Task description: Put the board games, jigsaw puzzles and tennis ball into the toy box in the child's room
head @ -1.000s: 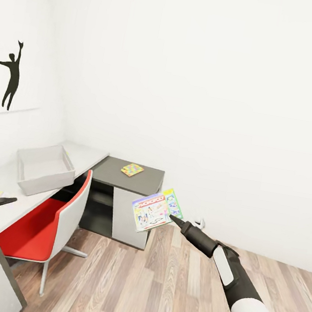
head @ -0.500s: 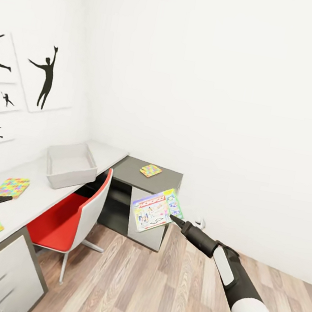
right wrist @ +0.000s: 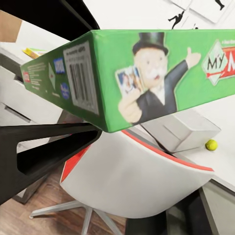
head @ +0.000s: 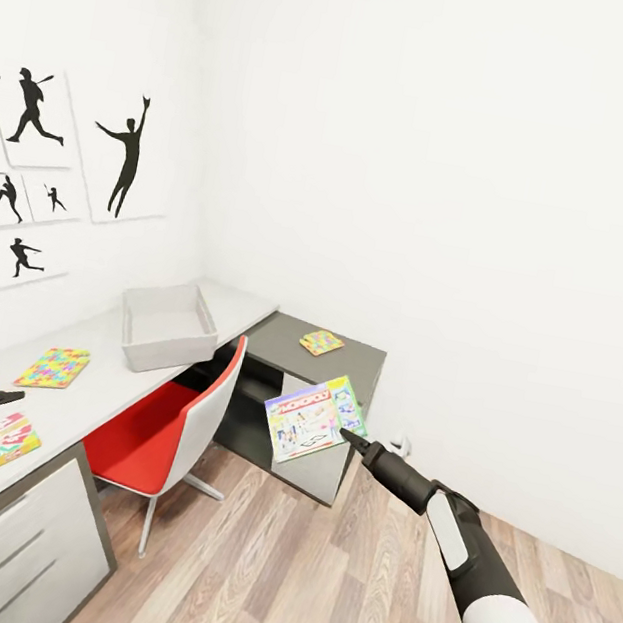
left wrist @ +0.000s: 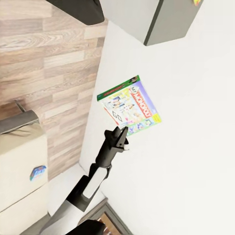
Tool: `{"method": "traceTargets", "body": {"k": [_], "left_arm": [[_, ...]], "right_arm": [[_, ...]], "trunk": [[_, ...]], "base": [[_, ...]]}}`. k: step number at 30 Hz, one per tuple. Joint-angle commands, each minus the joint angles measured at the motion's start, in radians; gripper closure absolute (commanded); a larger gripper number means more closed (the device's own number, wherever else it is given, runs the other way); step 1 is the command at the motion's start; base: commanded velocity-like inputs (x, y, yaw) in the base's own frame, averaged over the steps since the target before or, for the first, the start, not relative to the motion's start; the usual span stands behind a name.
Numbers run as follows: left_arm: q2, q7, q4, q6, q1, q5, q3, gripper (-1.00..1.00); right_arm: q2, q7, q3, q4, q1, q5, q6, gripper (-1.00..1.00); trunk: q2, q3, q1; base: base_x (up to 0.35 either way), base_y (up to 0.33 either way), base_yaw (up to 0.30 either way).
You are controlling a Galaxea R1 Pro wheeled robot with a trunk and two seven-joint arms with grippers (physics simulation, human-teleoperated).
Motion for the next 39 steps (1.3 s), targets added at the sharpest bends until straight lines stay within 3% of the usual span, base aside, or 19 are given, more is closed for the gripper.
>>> {"method": "traceTargets", "body": {"k": [1,23,28,39], "left_arm": [[0.000,-0.005,0.000,0.011,-0.001,-0.001,0.000,-1.00],[-0.001,-0.005,0.001,0.011,-0.001,0.003,0.010,-1.00],[-0.002,-0.005,0.001,0.011,-0.001,0.004,0.011,-1.00],[-0.002,-0.005,0.001,0.011,-0.001,0.004,0.011,-1.00]], "right_arm": [[0.000,0.001,-0.002,0.000,-0.001,-0.006,0.007,1.00],[-0.001,-0.002,-0.003,0.000,-0.001,-0.007,0.006,1.00],[-0.001,0.000,-0.003,0.000,-0.001,-0.007,0.006,1.00],[-0.008,0.004,-0.003,-0.001,-0.001,-0.007,0.009,1.00]], "trunk": [[-0.002,-0.002,0.001],[-0.002,-0.002,0.001],[-0.002,-0.002,0.001],[-0.002,-0.003,0.001]], "base": [[0.000,0.000,0.003],[0.115,0.000,0.001],[0.260,0.000,0.157],[0.024,0.000,0.116]]}}
